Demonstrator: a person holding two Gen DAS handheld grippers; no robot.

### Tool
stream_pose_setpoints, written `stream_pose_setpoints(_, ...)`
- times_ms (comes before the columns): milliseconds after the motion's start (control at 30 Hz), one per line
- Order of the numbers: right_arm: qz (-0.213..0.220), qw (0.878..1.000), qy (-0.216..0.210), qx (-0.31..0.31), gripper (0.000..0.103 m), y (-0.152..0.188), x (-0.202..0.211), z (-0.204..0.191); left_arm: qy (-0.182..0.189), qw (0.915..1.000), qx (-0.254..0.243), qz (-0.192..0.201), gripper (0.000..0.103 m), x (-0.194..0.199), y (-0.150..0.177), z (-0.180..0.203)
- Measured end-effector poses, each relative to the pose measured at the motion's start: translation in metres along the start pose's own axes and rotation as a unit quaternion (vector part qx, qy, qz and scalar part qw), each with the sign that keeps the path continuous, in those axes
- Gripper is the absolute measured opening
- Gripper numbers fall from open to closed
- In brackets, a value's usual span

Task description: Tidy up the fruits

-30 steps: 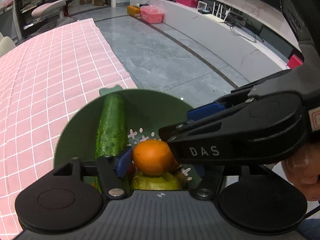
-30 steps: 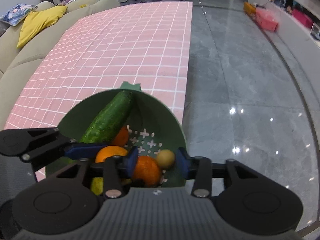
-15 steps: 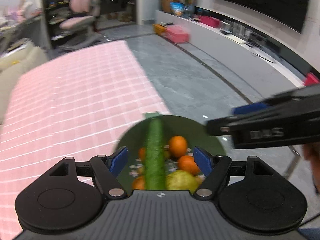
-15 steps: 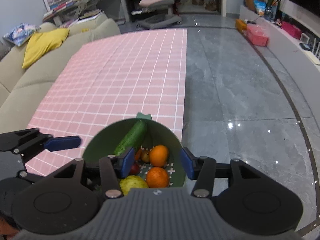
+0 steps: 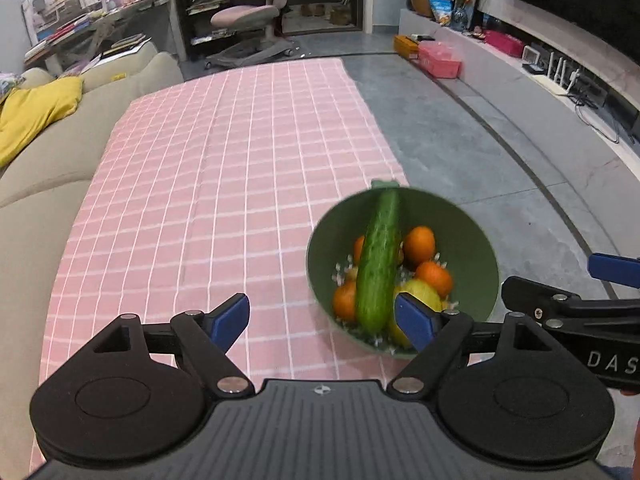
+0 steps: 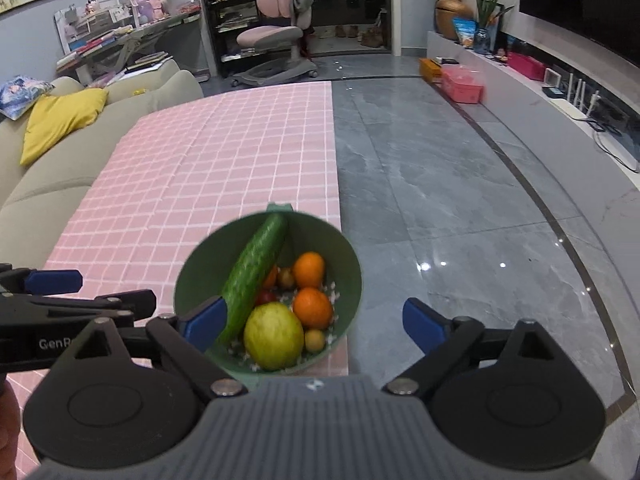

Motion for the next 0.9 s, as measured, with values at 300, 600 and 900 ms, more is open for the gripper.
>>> stream_pose_setpoints(300, -0.014, 0.999, 0.004, -0.035, 0.093, 0.031, -0.010, 0.013, -0.032, 0.9993, -0.017, -0.002, 0.095, -0.002, 0.019, 0.005)
stream_pose_setpoints(600, -0.013, 0.999, 0.005, -0.031, 0.093, 0.032, -0.010, 0.012, -0.032, 0.9994, -0.016, -0.006, 0.094, -0.004, 0.020, 0.005)
stream_pose_setpoints(900, -0.016, 0.999, 0.006, -0.029, 0.092, 0.032, -0.011, 0.011, -0.031, 0.9994, -0.014, -0.010, 0.094, -0.004, 0.022, 0.004)
Point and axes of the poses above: each gripper's, at about its wrist camera, not at the fingertips, and x roughly against the way its jaws point, z to its right, y to its underside, the point moved 10 cm from there along -x, roughly the way its jaws point, and after that the axes turned 8 degrees about -x, right-handed, at the moved point
